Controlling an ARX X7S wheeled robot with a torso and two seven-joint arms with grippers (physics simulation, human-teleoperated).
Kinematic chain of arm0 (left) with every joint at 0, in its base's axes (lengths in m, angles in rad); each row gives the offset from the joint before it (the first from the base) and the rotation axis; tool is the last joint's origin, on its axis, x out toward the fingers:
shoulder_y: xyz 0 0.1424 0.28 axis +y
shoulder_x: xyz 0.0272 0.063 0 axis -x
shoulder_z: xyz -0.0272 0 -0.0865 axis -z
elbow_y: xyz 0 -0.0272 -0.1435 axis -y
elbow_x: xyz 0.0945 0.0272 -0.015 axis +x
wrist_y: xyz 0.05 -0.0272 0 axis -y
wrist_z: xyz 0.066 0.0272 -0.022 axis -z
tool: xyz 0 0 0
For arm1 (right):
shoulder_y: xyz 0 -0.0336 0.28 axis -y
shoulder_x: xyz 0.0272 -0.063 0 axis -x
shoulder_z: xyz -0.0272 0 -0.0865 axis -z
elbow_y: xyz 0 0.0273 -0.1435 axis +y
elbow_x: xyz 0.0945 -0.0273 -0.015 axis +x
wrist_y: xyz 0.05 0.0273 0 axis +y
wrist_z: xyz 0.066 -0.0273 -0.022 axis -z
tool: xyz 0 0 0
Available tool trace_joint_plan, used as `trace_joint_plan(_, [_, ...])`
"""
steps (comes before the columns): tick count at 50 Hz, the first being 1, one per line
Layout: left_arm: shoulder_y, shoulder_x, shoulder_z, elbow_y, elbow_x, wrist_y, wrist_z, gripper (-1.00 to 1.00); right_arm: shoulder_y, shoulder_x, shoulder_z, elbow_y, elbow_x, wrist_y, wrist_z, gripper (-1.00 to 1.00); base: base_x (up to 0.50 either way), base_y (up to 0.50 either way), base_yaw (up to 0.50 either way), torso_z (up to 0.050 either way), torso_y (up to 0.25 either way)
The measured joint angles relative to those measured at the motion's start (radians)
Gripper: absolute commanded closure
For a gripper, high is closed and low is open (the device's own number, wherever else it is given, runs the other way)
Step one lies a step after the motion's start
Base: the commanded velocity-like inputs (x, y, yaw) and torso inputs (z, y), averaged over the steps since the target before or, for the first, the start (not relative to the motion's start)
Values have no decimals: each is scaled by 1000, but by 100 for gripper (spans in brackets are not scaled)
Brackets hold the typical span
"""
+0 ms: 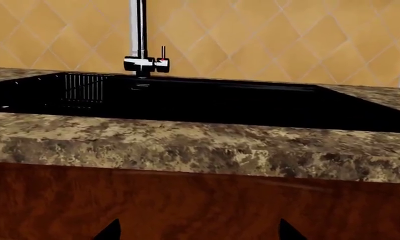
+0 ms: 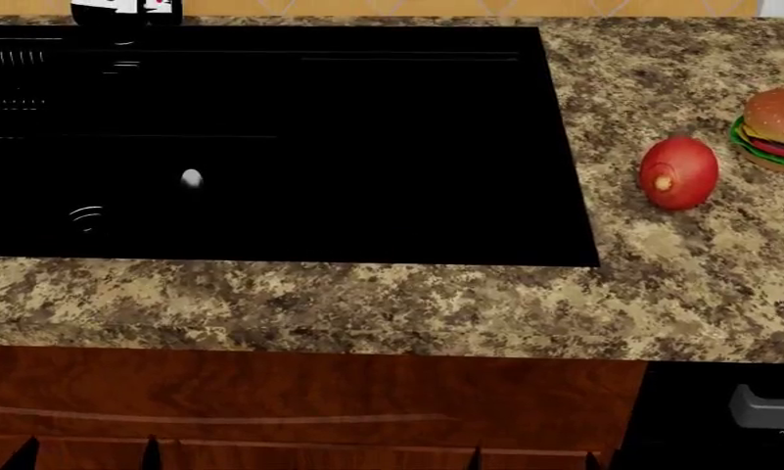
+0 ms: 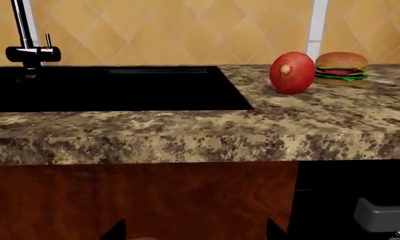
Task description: Turn the sink spout to the right.
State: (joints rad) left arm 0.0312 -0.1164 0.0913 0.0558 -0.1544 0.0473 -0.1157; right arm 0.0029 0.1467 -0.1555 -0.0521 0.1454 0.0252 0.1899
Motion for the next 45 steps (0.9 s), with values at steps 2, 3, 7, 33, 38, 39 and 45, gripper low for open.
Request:
trace_joint_plan(2, [5, -6, -1, 25, 0, -16, -9, -100, -3, 8, 4, -33, 4, 23, 7, -100, 0, 0, 0, 0, 0])
trace_joint_plan(3, [6, -9, -1, 37, 0, -24, -13, -100, -4, 12, 6, -51, 6, 36, 11, -100, 0, 0, 0, 0, 0])
trace_joint_plan(7, [10, -23, -4, 101, -1, -66, -28, -100, -7, 32, 18, -124, 14, 87, 26, -100, 0, 0, 0, 0, 0])
trace_joint_plan(33, [-66, -119, -47, 492, -39, -390, -119, -100, 63, 155, 113, -486, 85, 416, 92, -100, 0, 0, 0, 0, 0])
trace_joint_plan(38, [-89, -134, -63, 534, -48, -437, -133, -100, 86, 173, 134, -523, 99, 463, 101, -100, 0, 0, 0, 0, 0])
trace_joint_plan(39, [-94, -137, -66, 542, -50, -446, -135, -100, 91, 176, 138, -530, 101, 473, 102, -100, 0, 0, 0, 0, 0])
trace_joint_plan(45, [-122, -157, -86, 586, -60, -498, -149, -100, 123, 197, 161, -564, 118, 526, 110, -100, 0, 0, 0, 0, 0])
